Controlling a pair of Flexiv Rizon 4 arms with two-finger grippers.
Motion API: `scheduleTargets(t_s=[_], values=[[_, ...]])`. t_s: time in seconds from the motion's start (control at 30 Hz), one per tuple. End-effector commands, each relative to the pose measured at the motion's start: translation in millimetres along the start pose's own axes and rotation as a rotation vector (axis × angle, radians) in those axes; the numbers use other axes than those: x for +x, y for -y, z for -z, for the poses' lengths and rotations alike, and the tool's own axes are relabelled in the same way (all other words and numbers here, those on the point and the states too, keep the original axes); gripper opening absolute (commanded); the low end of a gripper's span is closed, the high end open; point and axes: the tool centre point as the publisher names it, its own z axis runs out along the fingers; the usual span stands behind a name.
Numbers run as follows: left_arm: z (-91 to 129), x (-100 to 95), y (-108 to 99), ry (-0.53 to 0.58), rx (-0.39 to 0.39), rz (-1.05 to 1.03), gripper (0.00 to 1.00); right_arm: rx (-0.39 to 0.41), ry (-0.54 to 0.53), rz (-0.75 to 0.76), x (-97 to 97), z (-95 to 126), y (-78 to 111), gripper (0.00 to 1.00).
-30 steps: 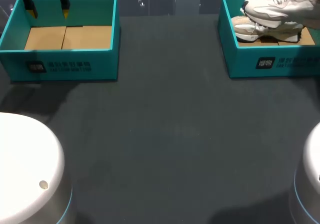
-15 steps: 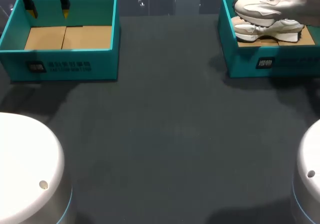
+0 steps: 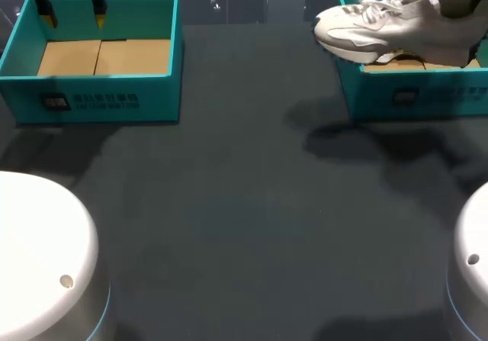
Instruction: Take the shoe out of the shoebox, open the shoe tongue, remove and reinsert the insole, then place the shoe into the shoebox
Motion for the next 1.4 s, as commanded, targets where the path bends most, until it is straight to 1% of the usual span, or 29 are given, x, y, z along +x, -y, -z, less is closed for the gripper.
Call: scheduleTargets(t_s=[0.03,0.43,0.5,0.57,0.73,0.8,1.07,1.2,1.4], values=[[0,-0.2,0,0.0,0.001,0.0,1.0,-0.045,0.008,-0.003,1.3,3,8.2,0.0],[0,-0.2,0,0.0,0.001,0.0,1.0,-0.045,0.008,-0.003,1.3,3,8.2,0.0],[0,-0.2,0,0.0,0.001,0.0,1.0,-0.069,0.008,-0.006,11.9,11,11.2,0.0],[0,-0.2,0,0.0,0.001,0.0,1.0,-0.08,0.028,0.001,23.1,17,18.5,0.0],[0,-0.2,0,0.0,0.001,0.0,1.0,-0.103,0.048,0.006,48.0,28,44.8,0.0],[0,-0.2,0,0.0,0.001,0.0,1.0,-0.101,0.063,-0.002,58.3,30,54.7,0.0],[0,-0.2,0,0.0,0.001,0.0,1.0,-0.102,0.09,-0.011,109.4,21,95.9,0.0],[0,-0.2,0,0.0,0.001,0.0,1.0,-0.1,0.098,-0.001,129.9,16,108.7,0.0],[0,-0.2,0,0.0,0.001,0.0,1.0,-0.119,0.115,0.018,152.5,10,129.5,0.0]])
